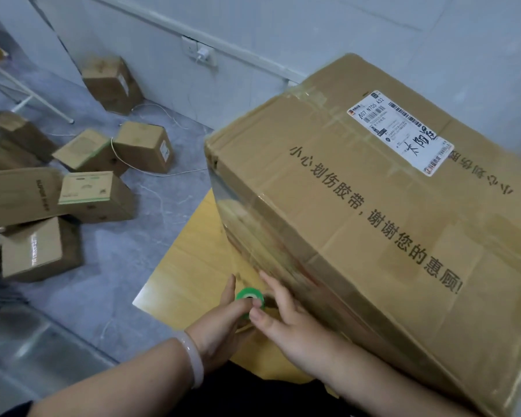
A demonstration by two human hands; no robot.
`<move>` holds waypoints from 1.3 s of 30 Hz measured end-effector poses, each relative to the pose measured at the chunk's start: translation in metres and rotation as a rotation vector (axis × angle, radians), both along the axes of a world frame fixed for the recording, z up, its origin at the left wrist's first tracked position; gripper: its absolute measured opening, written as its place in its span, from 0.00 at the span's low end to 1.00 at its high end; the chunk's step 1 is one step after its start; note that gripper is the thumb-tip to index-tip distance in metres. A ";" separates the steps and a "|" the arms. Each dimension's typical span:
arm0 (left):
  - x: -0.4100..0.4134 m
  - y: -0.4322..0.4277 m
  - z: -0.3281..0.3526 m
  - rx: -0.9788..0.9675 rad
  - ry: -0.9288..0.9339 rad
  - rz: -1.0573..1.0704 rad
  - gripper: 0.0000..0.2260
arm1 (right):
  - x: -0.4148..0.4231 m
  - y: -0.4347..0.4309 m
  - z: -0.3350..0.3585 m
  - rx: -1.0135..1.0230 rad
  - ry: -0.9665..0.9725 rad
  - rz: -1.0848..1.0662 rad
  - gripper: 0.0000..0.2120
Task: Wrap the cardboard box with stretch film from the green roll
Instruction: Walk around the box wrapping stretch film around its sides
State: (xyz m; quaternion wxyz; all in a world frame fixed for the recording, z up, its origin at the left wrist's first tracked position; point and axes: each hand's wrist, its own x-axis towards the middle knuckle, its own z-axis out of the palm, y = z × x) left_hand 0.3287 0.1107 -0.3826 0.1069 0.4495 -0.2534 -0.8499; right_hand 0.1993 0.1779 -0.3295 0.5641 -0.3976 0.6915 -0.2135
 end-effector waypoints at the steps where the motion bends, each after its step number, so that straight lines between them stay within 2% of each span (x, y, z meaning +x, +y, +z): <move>1: 0.000 0.005 -0.003 0.002 0.009 0.018 0.57 | 0.000 0.003 -0.002 -0.020 0.042 0.041 0.32; 3: -0.003 0.016 -0.005 -0.009 -0.013 0.064 0.57 | 0.002 0.011 -0.002 -0.058 0.140 0.117 0.31; 5: -0.013 0.030 -0.010 -0.047 -0.056 0.117 0.50 | 0.001 0.020 0.001 -0.095 0.200 0.178 0.31; 7: -0.022 0.046 -0.011 -0.015 -0.088 0.182 0.40 | -0.004 0.029 0.005 -0.065 0.184 0.183 0.32; 8: -0.026 0.053 -0.011 0.016 -0.085 0.212 0.38 | -0.008 0.032 0.006 -0.043 0.152 0.155 0.31; 10: -0.028 0.070 -0.010 0.084 -0.043 0.264 0.46 | -0.017 0.037 0.009 -0.019 0.110 0.149 0.33; 14: -0.035 0.099 -0.015 0.099 0.016 0.351 0.64 | -0.031 0.054 0.007 -0.026 0.172 0.305 0.38; 16: -0.042 0.112 -0.017 0.093 0.009 0.404 0.67 | -0.037 0.064 0.007 -0.015 0.148 0.336 0.39; 20: -0.060 0.135 -0.017 0.080 0.006 0.473 0.61 | -0.058 0.086 0.011 0.016 0.055 0.347 0.41; 24: -0.080 0.156 -0.011 0.055 0.029 0.599 0.58 | -0.081 0.102 0.015 0.002 0.072 0.426 0.43; 28: -0.095 0.173 -0.002 0.049 0.042 0.740 0.54 | -0.086 0.104 0.016 -0.060 0.087 0.448 0.37; 31: -0.095 0.186 -0.004 0.039 0.047 0.749 0.51 | -0.086 0.107 0.007 -0.040 0.070 0.413 0.33; 35: -0.087 0.195 -0.003 0.013 0.004 0.718 0.52 | -0.090 0.113 0.003 -0.048 0.062 0.516 0.37; 39: -0.089 0.207 -0.005 0.013 -0.008 0.656 0.54 | -0.096 0.122 -0.002 -0.043 0.061 0.533 0.31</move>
